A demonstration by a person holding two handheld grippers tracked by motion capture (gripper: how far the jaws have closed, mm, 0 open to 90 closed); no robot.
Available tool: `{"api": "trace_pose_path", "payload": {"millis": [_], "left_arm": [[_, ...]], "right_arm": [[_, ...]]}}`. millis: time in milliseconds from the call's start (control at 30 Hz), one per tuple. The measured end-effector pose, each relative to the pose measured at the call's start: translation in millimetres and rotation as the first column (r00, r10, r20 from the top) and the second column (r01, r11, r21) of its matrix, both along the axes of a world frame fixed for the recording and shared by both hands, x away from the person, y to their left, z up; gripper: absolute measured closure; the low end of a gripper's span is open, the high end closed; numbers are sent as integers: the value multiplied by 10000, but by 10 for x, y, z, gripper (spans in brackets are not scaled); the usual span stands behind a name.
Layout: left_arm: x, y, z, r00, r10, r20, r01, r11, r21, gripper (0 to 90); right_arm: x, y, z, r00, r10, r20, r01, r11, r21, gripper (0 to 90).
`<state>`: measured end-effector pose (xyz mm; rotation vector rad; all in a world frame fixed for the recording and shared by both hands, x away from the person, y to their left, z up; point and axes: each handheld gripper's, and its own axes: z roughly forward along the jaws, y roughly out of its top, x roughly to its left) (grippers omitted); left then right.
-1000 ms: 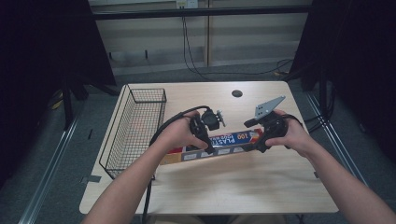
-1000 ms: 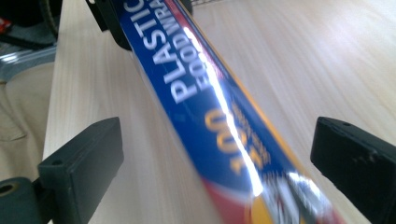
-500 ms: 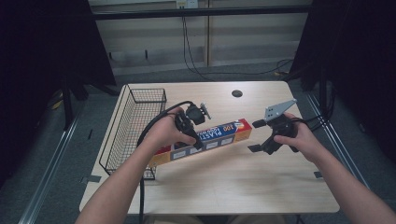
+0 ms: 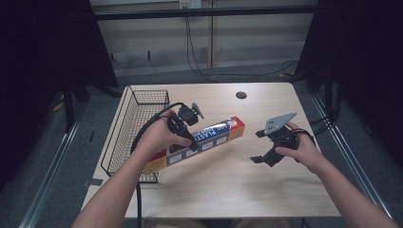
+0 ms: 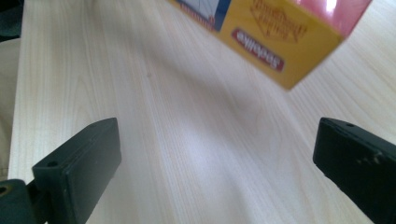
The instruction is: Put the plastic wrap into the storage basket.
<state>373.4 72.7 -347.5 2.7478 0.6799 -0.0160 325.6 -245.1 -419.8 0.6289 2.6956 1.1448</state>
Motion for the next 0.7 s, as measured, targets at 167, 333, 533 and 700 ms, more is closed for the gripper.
{"api": "trace_pose_path", "payload": {"millis": [167, 333, 533, 700], "left_arm": [[4, 123, 59, 9992, 403, 54, -402, 9991, -111, 442], [-4, 211, 88, 9971, 749, 107, -749, 9972, 13, 442], [-8, 323, 113, 9931, 1169, 84, -1169, 9931, -89, 442], [-9, 383, 109, 9897, 1427, 138, -1426, 9897, -97, 442]], "right_arm": [[-24, -22, -74, 9996, -267, -102, 269, 9993, 261, 12], [-52, -25, -118, 9986, -521, -123, 526, 9979, 381, 12], [-88, -19, -148, 9980, -634, -87, 635, 9977, 217, 11], [-100, -24, -174, 9978, -661, -37, 661, 9976, 214, 11]]}}
